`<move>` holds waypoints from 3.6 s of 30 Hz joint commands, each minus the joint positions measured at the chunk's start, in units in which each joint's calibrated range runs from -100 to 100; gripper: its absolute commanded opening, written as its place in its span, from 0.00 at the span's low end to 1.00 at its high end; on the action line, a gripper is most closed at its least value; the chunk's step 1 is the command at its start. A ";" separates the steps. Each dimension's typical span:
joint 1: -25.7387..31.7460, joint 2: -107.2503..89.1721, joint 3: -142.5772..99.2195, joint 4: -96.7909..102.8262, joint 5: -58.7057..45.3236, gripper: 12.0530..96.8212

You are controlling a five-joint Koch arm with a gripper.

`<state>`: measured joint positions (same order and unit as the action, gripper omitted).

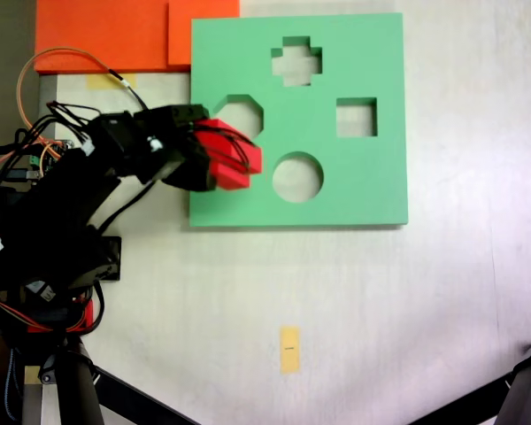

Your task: Put the cross columnar block into the corresponding hole

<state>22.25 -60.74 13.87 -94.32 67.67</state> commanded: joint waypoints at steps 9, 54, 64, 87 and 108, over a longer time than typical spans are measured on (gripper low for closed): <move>5.27 12.97 1.69 26.29 4.69 0.41; 6.45 40.77 2.39 51.04 4.05 0.43; 5.57 41.60 1.99 51.13 3.96 0.43; 5.32 48.45 0.79 53.64 7.13 0.43; 4.84 55.29 0.89 57.97 6.94 0.43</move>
<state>27.37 -5.47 13.38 -40.28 74.41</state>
